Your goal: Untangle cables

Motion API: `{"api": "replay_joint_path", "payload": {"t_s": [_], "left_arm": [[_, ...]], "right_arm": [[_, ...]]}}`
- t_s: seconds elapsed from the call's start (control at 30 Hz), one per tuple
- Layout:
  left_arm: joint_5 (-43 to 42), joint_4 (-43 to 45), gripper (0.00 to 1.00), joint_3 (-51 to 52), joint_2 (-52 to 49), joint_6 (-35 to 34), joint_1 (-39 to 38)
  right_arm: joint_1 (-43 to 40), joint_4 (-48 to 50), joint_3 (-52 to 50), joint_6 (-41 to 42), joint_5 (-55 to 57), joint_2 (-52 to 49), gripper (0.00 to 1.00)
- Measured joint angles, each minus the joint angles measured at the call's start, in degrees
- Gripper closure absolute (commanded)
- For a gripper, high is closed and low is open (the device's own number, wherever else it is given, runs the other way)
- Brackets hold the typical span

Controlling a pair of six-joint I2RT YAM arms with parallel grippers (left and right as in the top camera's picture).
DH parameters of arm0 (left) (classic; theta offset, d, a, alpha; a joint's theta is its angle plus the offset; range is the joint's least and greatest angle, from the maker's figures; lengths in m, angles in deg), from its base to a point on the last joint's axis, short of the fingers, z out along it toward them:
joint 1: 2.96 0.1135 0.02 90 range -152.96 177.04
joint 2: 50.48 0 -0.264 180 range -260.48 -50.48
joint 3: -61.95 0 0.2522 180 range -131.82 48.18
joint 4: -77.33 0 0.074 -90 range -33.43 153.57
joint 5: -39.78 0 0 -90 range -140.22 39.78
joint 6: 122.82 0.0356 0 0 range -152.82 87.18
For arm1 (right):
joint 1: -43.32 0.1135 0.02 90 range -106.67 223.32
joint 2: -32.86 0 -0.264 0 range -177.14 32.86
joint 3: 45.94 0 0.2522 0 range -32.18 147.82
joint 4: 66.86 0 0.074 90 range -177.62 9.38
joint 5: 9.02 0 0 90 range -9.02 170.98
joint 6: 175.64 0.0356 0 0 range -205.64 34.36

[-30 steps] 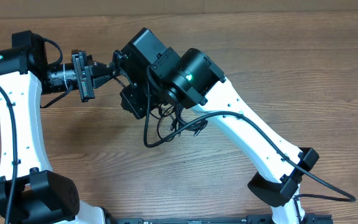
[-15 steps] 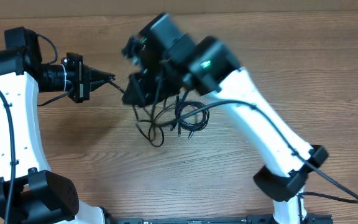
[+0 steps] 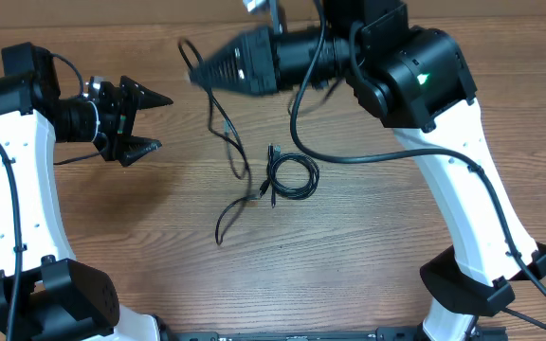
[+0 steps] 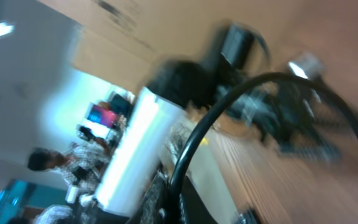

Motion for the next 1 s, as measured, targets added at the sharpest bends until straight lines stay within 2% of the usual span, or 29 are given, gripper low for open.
{"api": "replay_joint_path", "payload": {"t_s": [0.1, 0.2, 0.3, 0.4, 0.5, 0.7, 0.83, 1.0], "left_arm": [[0.6, -2.1, 0.00, 0.0, 0.0, 6.8, 0.0], [3.8, -4.1, 0.00, 0.0, 0.0, 11.6, 0.0], [8.1, -6.4, 0.00, 0.0, 0.0, 14.1, -0.1], [11.8, -10.4, 0.02, 0.0, 0.0, 16.5, -0.3], [12.5, -15.1, 0.06, 0.0, 0.0, 23.8, -0.5], [10.1, -14.9, 0.00, 0.0, 2.2, 32.4, -1.6], [10.7, -14.9, 0.00, 0.0, 9.5, 33.4, -1.6], [14.1, -15.1, 0.01, -0.2, 21.1, 31.4, -1.6]], "right_arm": [[-0.7, 11.3, 0.1, 6.5, -0.9, 0.0, 0.96], [-1.9, 20.3, 0.1, 13.2, -1.4, 0.0, 0.96], [-3.4, 22.7, 0.1, 16.9, -1.4, 0.0, 0.96], [-4.6, 18.1, 0.2, 18.6, -0.1, 0.0, 0.96], [-5.9, 9.8, 0.2, 19.6, 5.0, 0.0, 0.96], [-7.2, 2.5, 0.2, 19.4, 13.4, -0.1, 0.96], [-7.4, -0.9, 0.2, 18.6, 15.2, -0.1, 0.96], [-7.5, -4.9, 0.2, 16.6, 16.1, -0.1, 0.96]]}}
